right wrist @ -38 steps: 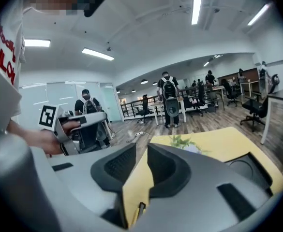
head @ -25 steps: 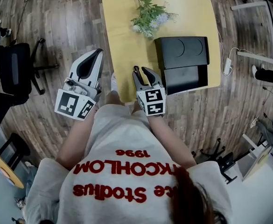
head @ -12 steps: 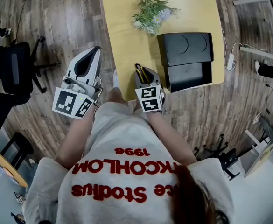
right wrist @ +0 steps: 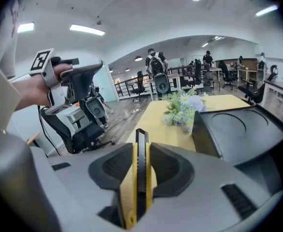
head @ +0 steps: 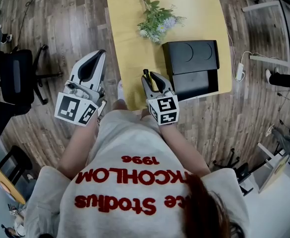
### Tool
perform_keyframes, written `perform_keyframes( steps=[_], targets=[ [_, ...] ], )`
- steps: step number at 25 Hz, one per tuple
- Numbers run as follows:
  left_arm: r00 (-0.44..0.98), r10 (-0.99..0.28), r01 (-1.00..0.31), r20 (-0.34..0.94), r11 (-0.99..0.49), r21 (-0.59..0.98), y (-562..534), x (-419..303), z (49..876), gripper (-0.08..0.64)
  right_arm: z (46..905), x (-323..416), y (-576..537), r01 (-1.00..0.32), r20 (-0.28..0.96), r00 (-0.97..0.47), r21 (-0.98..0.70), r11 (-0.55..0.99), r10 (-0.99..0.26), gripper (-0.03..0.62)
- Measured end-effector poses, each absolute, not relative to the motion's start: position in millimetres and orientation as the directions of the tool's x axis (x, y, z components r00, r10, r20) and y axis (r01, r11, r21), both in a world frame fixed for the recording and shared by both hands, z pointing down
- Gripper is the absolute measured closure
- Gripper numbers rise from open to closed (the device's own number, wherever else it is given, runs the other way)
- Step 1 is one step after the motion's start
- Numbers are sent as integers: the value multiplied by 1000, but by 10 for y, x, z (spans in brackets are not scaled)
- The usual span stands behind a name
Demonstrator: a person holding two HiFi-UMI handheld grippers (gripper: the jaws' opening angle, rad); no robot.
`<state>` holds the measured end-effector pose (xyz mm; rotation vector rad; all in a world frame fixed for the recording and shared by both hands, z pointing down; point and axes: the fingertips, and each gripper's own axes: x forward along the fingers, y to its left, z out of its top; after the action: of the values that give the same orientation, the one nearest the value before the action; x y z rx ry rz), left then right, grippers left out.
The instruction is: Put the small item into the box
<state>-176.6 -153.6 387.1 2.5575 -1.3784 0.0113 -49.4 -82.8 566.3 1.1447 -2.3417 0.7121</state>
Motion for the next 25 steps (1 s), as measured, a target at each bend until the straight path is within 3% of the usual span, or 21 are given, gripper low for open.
perform_keyframes(
  steps=[7,16,25],
  targets=[
    [543,-837,-833,69,-527,167,-1569,-1727,3605,554,4897,-450,-1068,-775,383,-628,-238,585,-677,476],
    [528,-849,-844,-4,-525,109,-1611,-1655,3251,554,3798,-52,-1373,-805,137,-590,-169,569,-795,476],
    [530,-847,-844,-44,-532,67,-1674,-1562,3000,554,3223,228,-1405,-832,27,-548,-121,541,-836,476]
  ],
)
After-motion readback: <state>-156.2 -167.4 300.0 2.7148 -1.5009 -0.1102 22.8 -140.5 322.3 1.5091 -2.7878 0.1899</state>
